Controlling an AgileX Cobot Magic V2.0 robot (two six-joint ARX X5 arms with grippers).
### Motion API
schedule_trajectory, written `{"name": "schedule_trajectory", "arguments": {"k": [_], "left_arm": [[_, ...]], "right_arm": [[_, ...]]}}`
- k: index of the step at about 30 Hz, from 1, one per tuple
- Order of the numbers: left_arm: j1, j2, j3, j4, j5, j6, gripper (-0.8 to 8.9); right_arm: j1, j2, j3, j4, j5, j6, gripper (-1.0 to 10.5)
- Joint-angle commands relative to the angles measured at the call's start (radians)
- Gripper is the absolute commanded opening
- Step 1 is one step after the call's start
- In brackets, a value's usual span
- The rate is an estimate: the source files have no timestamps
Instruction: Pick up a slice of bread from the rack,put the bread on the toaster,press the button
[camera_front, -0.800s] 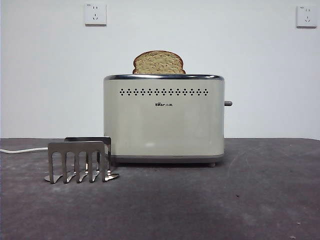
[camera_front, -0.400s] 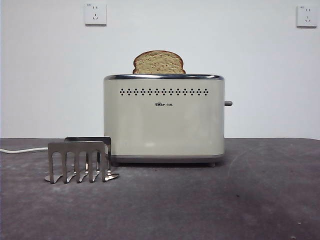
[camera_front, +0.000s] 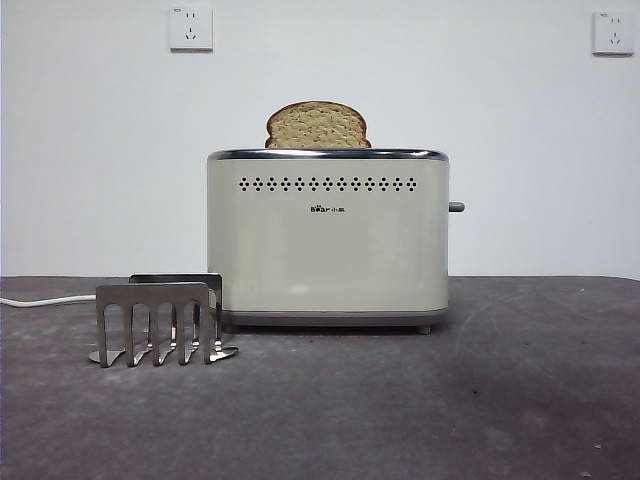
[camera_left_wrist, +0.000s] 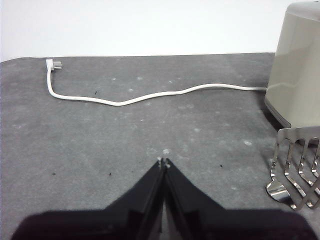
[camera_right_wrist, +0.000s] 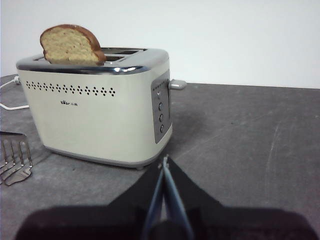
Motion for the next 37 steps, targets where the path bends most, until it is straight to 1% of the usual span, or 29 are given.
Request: {"name": "schedule_trajectory", "arguments": {"k": [1, 7, 11, 13, 37], "left_arm": [[0.002, -0.003, -0.014, 0.002, -0.001, -0.004, -0.03], [0.002, -0.003, -0.014, 0.002, -0.001, -0.004, -0.03], [0.002, -0.003, -0.014, 0.001, -0.001, -0.004, -0.03], [0.002, -0.003, -0.014, -0.001, -0.001, -0.004, -0.03], [0.002, -0.003, -0.014, -0.002, -0.001, -0.004, -0.03]], "right_arm": [[0.001, -0.021, -0.035, 0.001, 0.003, 0.02, 0.0], [0.001, -0.05, -0.08, -0.02, 0.003, 0.061, 0.0], [0.001, -0.05, -0.08, -0.076, 0.031, 0.061, 0.0], [0.001, -0.05, -0.08, -0.084, 0.059, 0.069, 0.0], [0.001, -0.05, -0.08, -0.085, 0.059, 0.07, 0.0]]}}
